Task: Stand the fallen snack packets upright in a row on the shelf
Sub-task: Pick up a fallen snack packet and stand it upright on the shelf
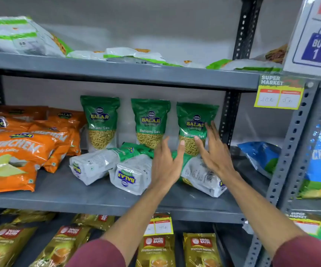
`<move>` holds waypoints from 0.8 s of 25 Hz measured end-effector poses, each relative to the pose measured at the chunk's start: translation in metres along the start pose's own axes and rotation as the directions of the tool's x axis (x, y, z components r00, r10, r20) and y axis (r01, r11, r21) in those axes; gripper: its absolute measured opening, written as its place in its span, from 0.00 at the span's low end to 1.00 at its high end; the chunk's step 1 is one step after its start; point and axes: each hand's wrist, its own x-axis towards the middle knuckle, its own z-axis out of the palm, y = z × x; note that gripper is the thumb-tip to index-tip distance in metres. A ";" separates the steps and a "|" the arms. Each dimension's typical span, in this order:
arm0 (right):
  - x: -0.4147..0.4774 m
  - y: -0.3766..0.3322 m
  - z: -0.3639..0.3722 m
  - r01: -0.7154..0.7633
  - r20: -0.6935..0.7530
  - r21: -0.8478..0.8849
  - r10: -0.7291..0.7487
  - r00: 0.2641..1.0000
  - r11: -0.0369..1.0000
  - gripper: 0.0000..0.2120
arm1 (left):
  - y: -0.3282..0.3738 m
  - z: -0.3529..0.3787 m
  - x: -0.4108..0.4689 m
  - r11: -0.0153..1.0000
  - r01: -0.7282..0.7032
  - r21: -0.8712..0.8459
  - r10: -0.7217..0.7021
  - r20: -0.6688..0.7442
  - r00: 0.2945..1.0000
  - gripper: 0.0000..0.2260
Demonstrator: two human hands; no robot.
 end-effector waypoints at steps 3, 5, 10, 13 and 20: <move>0.015 0.037 -0.003 -0.184 0.160 -0.011 0.184 0.970 0.983 0.33 | -0.008 0.049 0.003 0.836 0.472 -0.280 -0.432 0.195 0.880 0.38; 0.022 0.063 -0.003 -0.369 0.318 -0.074 0.373 0.872 0.926 0.34 | -0.011 0.076 0.004 0.622 0.682 -0.385 -0.605 0.317 0.730 0.43; 0.017 0.100 0.014 -0.546 0.629 -0.164 0.514 0.584 0.821 0.44 | -0.013 0.111 0.008 0.451 0.780 -0.434 -0.652 0.436 0.620 0.26; 0.008 0.100 0.009 -0.621 0.623 0.010 0.481 0.617 0.783 0.27 | -0.048 0.142 0.017 0.545 0.751 -0.374 -0.672 0.341 0.657 0.44; -0.027 0.103 0.006 -0.579 0.469 0.451 0.372 0.801 0.679 0.11 | -0.026 0.130 -0.004 0.739 0.590 -0.325 -0.589 0.115 0.800 0.27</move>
